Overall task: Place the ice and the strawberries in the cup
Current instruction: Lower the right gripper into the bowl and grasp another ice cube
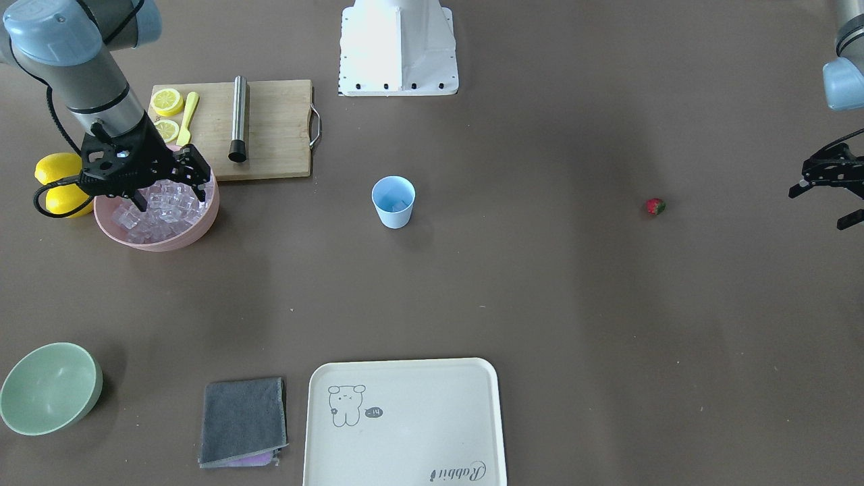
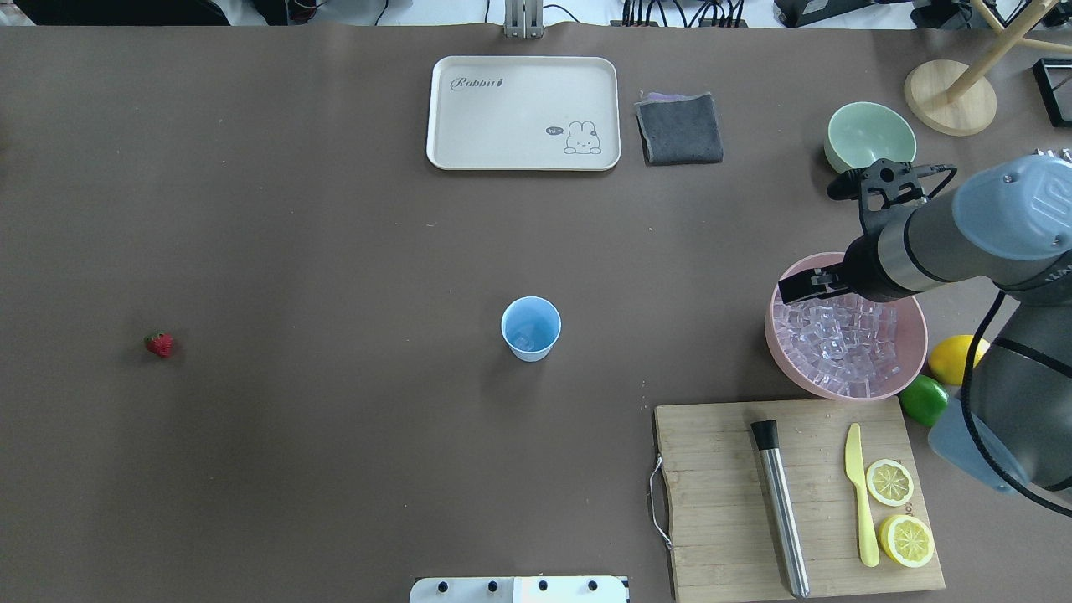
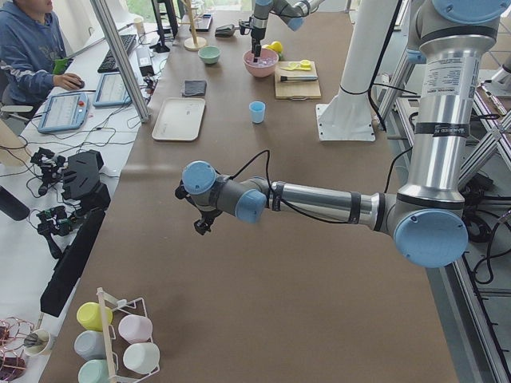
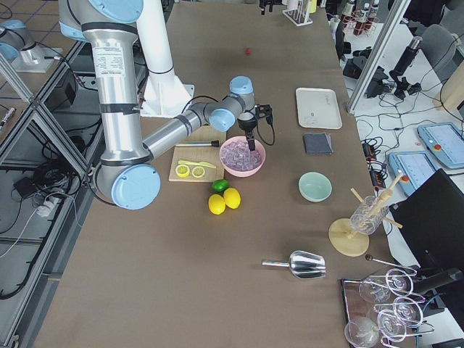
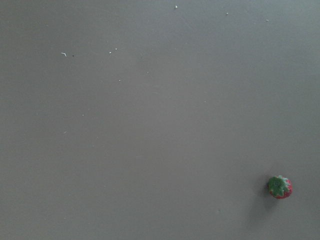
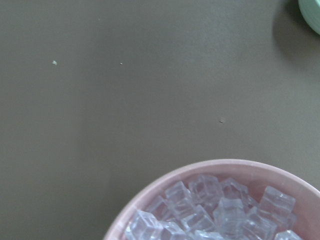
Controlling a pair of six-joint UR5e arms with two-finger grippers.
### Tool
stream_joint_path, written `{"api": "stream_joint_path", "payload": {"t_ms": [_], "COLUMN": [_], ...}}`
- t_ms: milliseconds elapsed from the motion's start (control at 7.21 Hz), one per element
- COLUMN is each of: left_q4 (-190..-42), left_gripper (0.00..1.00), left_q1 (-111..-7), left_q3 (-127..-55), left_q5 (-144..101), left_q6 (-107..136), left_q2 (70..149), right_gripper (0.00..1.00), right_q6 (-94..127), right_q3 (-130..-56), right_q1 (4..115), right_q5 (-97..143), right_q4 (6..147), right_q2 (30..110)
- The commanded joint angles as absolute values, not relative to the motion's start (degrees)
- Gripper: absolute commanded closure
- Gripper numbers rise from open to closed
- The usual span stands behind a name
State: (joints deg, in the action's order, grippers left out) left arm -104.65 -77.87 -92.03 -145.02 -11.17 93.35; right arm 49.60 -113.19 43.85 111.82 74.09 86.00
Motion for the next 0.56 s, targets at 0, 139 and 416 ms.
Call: {"api": "stream_joint_path", "payload": {"t_ms": [0, 139, 416], "left_q4": [-104.8, -104.8, -104.8], "left_gripper": [0.02, 0.02, 0.02], "left_q1": [-77.7, -77.7, -77.5], "left_q3": [-92.2, -92.2, -92.2], "left_q5": [-145.0, -145.0, -145.0], "left_q6": [-11.2, -11.2, -11.2], "left_q2": [93.5, 93.5, 93.5], "right_gripper": [0.04, 0.09, 0.12], "right_q6": [49.6, 50.1, 50.5], "right_q3": [-111.0, -110.7, -110.0], "right_q1": [44.2, 44.1, 44.0], "right_q5": [112.5, 112.4, 112.3], "right_q4": [72.1, 72.2, 72.2], "right_q2": [87.7, 87.7, 87.3]}}
